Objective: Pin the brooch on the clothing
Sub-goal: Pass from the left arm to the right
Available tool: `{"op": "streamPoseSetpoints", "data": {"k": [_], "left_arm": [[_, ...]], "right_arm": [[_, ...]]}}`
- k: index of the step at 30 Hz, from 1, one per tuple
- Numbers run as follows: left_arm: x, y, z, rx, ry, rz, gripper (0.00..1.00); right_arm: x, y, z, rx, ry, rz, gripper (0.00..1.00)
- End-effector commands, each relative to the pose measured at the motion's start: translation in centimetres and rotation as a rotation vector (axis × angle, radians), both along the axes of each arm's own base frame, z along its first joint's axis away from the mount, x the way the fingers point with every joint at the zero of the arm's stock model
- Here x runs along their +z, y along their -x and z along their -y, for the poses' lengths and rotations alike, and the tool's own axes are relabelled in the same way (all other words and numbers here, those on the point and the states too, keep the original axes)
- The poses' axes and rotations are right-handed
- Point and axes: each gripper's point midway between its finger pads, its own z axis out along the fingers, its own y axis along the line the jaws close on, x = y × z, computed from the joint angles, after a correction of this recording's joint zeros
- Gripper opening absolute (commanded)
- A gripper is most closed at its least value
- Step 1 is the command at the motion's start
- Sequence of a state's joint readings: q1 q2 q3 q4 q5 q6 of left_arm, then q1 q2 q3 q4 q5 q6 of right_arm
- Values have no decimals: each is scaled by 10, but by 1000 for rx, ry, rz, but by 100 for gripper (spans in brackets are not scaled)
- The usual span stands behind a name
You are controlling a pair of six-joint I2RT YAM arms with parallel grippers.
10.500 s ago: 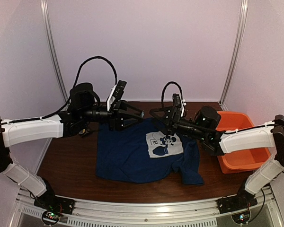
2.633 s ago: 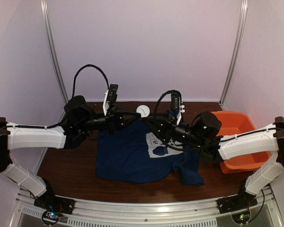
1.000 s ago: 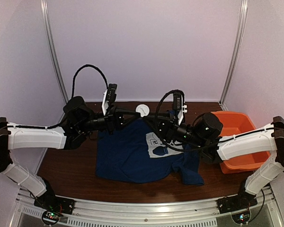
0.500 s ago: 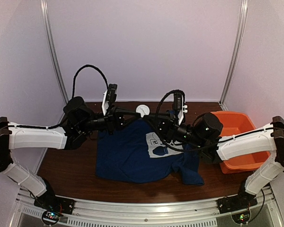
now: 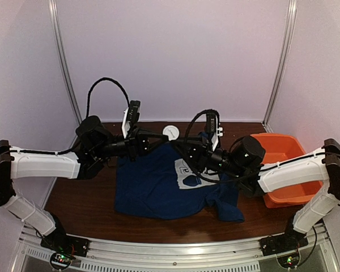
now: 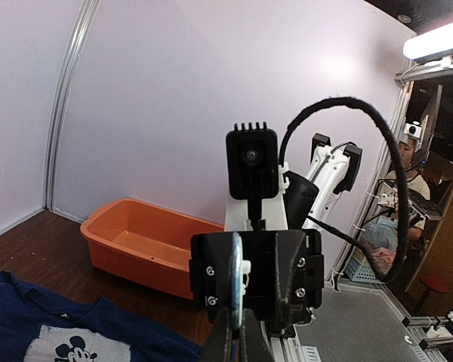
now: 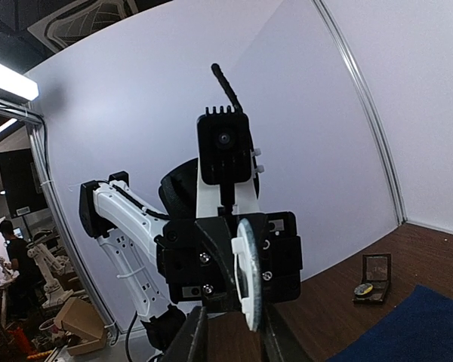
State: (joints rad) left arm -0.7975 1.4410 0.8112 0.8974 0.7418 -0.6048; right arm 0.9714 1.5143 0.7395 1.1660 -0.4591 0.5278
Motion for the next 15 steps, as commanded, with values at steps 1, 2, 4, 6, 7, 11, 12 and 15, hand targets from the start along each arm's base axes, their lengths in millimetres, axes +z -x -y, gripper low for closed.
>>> {"op": "streamPoseSetpoints", "data": {"k": [1, 2, 4, 6, 7, 11, 12, 15], "left_arm": [[-1, 0, -2, 2, 12, 8, 0], [-1, 0, -3, 2, 12, 7, 0], [-1, 0, -3, 2, 14, 8, 0], [0, 1, -3, 0, 15, 9, 0], [0, 1, -3, 0, 15, 9, 0], [-1, 1, -2, -4, 14, 7, 0], [-2, 1, -2, -5, 13, 5, 0], [-2, 1, -2, -5, 14, 6, 0]], "right_arm": [[-4, 3, -6, 21, 4, -3, 24], [-4, 2, -7, 21, 4, -4, 23], [-4, 1, -7, 14, 3, -6, 23], [-3, 0, -7, 10, -1, -7, 22], [-3, 1, -6, 9, -5, -5, 22], [1, 0, -6, 4, -16, -2, 21], [1, 0, -6, 5, -18, -2, 21], [2, 0, -6, 7, -20, -3, 20]]}}
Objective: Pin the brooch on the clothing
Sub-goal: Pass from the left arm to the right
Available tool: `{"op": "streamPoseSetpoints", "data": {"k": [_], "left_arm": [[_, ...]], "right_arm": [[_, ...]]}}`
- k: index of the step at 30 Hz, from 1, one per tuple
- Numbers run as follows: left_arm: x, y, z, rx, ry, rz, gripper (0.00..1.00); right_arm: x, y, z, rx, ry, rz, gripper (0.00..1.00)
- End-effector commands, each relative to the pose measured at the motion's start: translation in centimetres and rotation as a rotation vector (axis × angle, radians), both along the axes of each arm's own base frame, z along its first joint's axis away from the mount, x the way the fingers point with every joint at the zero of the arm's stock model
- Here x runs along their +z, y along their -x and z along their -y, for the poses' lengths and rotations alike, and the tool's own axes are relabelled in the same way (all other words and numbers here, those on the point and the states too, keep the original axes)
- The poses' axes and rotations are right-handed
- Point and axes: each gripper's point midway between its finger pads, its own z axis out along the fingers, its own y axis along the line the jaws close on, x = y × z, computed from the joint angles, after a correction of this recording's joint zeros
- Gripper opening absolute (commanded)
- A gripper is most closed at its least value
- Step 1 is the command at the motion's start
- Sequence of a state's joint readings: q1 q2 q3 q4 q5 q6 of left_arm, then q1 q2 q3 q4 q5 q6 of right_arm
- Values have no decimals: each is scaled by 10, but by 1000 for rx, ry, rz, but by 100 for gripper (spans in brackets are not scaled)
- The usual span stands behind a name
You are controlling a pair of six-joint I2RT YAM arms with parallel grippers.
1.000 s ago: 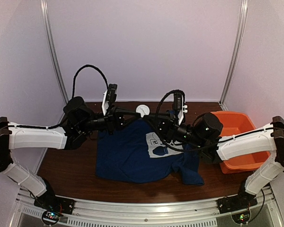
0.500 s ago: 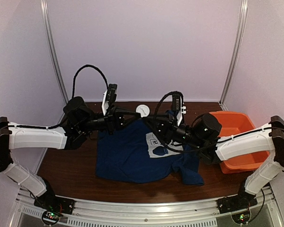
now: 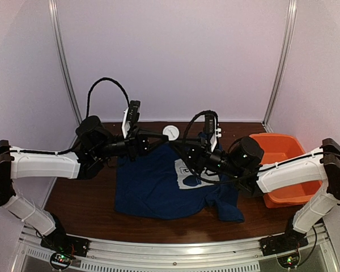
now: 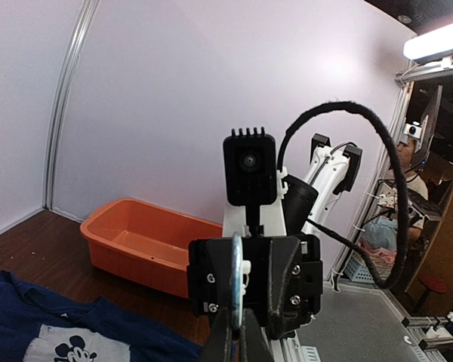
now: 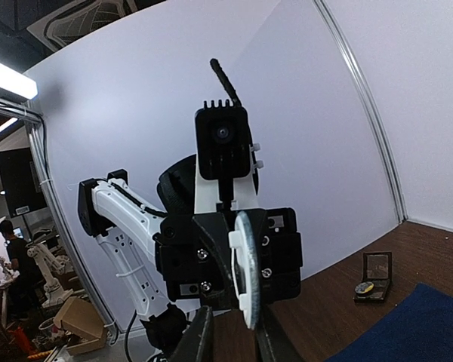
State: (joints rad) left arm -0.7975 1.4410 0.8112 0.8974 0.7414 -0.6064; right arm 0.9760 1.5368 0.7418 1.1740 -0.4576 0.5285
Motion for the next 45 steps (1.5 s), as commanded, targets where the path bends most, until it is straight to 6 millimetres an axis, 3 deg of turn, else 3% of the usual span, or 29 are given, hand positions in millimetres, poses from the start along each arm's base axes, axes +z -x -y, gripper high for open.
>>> {"op": "streamPoseSetpoints", "data": {"k": [1, 9, 13, 18, 23, 30, 33, 34, 40, 43, 45], "left_arm": [[-1, 1, -2, -7, 15, 8, 0], [-3, 1, -1, -11, 13, 5, 0], [-4, 1, 0, -13, 10, 3, 0], [-4, 1, 0, -18, 10, 1, 0], [-5, 2, 0, -22, 11, 0, 0], [-5, 1, 0, -25, 12, -3, 0], [-5, 1, 1, -25, 7, -3, 0], [-5, 0, 2, -22, 3, -6, 4], [0, -5, -1, 29, -25, 12, 58], [1, -10, -5, 83, -48, 33, 74], [2, -12, -5, 104, -62, 43, 78]], "right_arm": [[9, 1, -1, 4, -34, 7, 19], [9, 0, -2, 8, -35, 5, 4], [12, 1, 0, 5, -53, 5, 2], [15, 0, 1, 5, -61, 3, 11], [17, -1, 0, -2, -64, 0, 14], [17, 0, -2, 16, -69, -1, 0], [16, 1, -1, 17, -68, -5, 0], [16, 1, 0, 14, -65, -7, 0], [-1, -3, 6, -16, 96, -40, 0], [-19, -3, 10, -50, 279, -23, 0], [-23, -1, 20, -73, 349, -1, 0]]}}
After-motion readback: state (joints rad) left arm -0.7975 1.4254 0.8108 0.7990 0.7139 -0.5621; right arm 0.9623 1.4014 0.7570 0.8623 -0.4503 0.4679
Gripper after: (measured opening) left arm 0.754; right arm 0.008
